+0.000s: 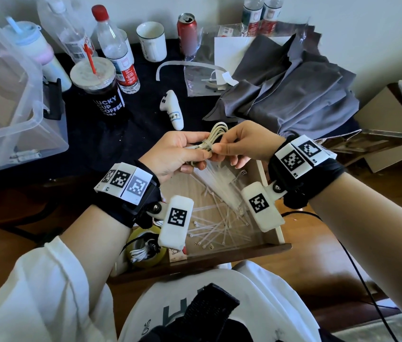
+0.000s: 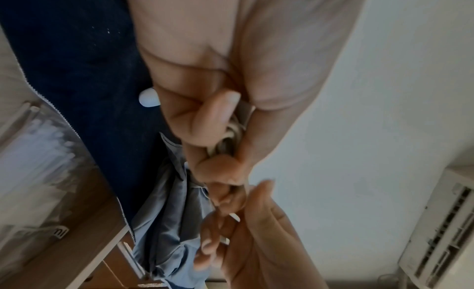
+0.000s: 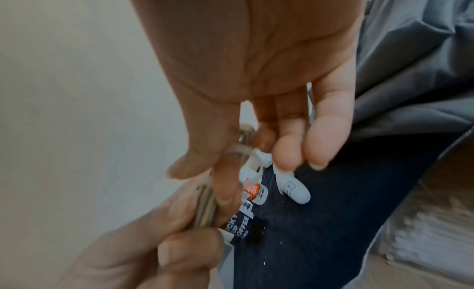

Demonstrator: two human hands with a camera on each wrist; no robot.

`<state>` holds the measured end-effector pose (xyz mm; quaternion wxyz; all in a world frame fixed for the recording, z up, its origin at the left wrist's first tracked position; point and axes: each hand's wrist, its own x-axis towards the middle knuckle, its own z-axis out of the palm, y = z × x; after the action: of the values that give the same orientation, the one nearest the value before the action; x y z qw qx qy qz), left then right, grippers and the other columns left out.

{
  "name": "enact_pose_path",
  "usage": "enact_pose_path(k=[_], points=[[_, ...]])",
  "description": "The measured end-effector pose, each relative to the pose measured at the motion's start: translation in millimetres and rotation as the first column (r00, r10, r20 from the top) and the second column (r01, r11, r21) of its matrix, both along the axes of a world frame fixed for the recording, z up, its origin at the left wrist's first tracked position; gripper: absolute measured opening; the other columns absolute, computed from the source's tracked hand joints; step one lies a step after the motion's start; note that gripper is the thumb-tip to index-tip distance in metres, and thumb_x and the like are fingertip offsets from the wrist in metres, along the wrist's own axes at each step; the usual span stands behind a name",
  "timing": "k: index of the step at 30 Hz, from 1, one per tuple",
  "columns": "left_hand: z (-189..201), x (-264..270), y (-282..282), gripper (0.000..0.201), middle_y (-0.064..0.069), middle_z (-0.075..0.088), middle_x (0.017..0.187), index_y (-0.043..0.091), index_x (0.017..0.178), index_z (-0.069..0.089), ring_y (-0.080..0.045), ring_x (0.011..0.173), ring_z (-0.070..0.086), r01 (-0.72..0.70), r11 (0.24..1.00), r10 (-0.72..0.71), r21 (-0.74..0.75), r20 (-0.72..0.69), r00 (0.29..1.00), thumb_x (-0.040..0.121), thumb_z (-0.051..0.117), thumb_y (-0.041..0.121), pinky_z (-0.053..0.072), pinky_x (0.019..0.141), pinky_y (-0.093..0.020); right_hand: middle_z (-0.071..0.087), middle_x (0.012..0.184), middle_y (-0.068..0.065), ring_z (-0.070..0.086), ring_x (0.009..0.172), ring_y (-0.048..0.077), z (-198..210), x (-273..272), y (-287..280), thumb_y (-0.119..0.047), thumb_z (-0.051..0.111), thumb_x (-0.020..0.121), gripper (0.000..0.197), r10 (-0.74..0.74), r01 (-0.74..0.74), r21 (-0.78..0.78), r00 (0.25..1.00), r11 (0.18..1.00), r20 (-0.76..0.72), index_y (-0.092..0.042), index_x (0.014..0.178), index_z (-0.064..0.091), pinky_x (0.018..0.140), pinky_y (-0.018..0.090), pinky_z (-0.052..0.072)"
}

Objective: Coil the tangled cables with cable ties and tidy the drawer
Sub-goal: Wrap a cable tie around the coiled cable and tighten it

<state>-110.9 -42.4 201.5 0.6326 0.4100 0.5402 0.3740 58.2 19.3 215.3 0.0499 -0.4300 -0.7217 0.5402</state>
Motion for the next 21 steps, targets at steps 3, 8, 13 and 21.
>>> enact_pose_path(k=[3,8,13,21], points=[[3,-5,3,0.043,-0.013,0.066,0.081,0.004,0.126,0.049,-0.009,0.047,0.055,-0.077,0.997,0.078,-0.024,0.044,0.996,0.086,0.053,-0.012,0.03,0.034,-0.012,0.068,0.093,0.02,0.055,0.061,0.014,7,3,2,-0.036,0.06,0.086,0.018,0.016,-0.016,0.011,1.0,1.0,0.005,-0.023,0.086,0.072,0.062,0.024,0.054],[6,-12,8,0.027,-0.01,0.072,0.073,0.009,0.106,0.048,-0.011,0.047,0.055,-0.157,0.986,0.162,-0.058,0.086,0.983,0.088,0.053,-0.009,0.03,0.033,-0.014,0.065,0.069,-0.001,0.06,0.052,0.013,8,2,-1,-0.032,0.065,0.084,0.006,-0.086,0.095,0.14,0.994,0.985,-0.071,-0.028,0.083,0.069,0.063,0.027,0.054],[8,-18,10,0.023,-0.012,0.071,0.078,0.007,0.105,0.051,-0.011,0.049,0.055,-0.199,0.978,0.204,-0.07,0.085,0.975,0.088,0.053,-0.008,0.03,0.034,-0.013,0.066,0.075,0.019,0.058,0.049,0.012,-1,-7,-5,-0.022,0.069,0.082,0.008,-0.142,0.173,0.247,0.98,0.953,-0.14,-0.021,0.09,0.066,0.071,0.035,0.054],[-9,-29,-7,0.021,-0.012,0.073,0.077,0.003,0.102,0.06,-0.009,0.048,0.056,-0.213,0.969,0.212,-0.123,-0.024,0.977,0.085,0.057,-0.009,0.03,0.034,-0.012,0.058,0.061,-0.003,0.052,0.049,0.005,-12,-22,5,-0.018,0.07,0.082,0.013,-0.091,0.154,0.3,0.973,0.941,-0.214,-0.019,0.095,0.068,0.061,0.022,0.046]])
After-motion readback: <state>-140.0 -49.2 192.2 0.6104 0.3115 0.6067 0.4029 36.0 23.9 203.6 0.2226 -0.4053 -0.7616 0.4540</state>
